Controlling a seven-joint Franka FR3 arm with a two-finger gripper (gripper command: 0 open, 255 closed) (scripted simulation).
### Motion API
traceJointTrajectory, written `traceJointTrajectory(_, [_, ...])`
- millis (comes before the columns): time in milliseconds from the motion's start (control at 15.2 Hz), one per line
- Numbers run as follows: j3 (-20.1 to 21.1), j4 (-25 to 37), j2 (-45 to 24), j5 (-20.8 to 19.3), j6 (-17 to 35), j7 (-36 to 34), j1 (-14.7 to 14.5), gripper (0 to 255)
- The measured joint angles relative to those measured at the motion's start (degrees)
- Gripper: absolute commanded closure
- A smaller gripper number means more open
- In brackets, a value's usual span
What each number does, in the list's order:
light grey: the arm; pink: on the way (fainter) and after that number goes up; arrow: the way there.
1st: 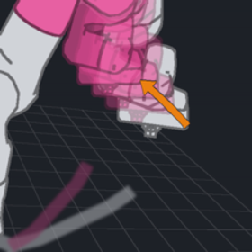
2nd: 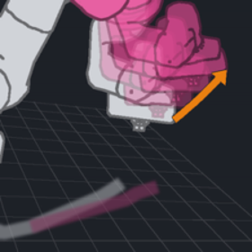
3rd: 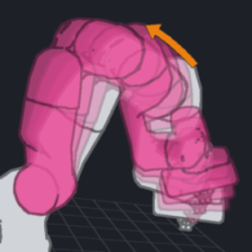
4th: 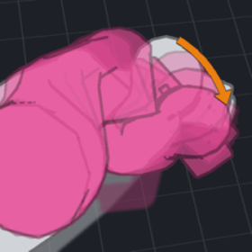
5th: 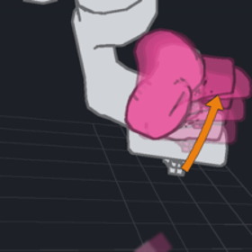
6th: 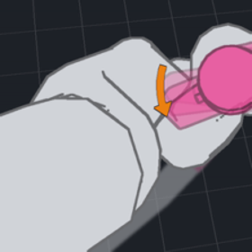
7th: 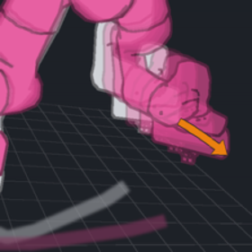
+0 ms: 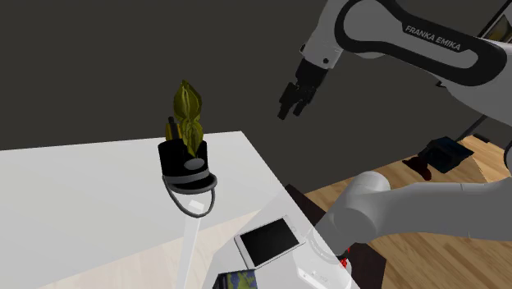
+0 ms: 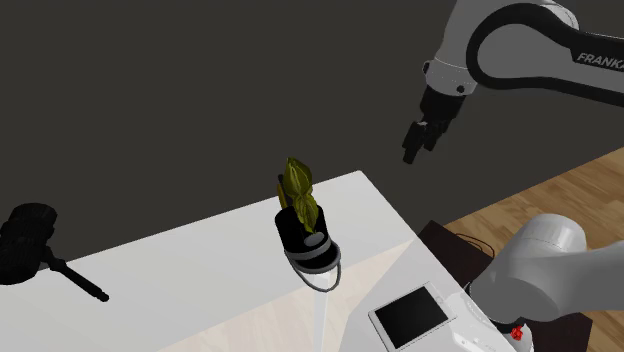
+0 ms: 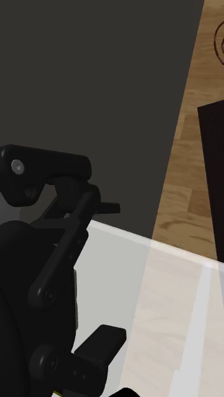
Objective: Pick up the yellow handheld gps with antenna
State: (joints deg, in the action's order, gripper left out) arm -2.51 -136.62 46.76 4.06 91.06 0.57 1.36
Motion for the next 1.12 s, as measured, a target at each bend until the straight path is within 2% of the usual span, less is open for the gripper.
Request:
traceJointTrajectory(198, [1.90, -0.09, -1.21, 0.93, 1.77, -2.35, -0.23, 0])
traceJointTrajectory(726, [13.48, 0.59, -9.42, 4.56, 12.38, -17.38, -0.75, 0])
traceJointTrajectory(1122, [21.44, 5.69, -18.99, 3.48, 18.67, -28.96, 0.56, 0])
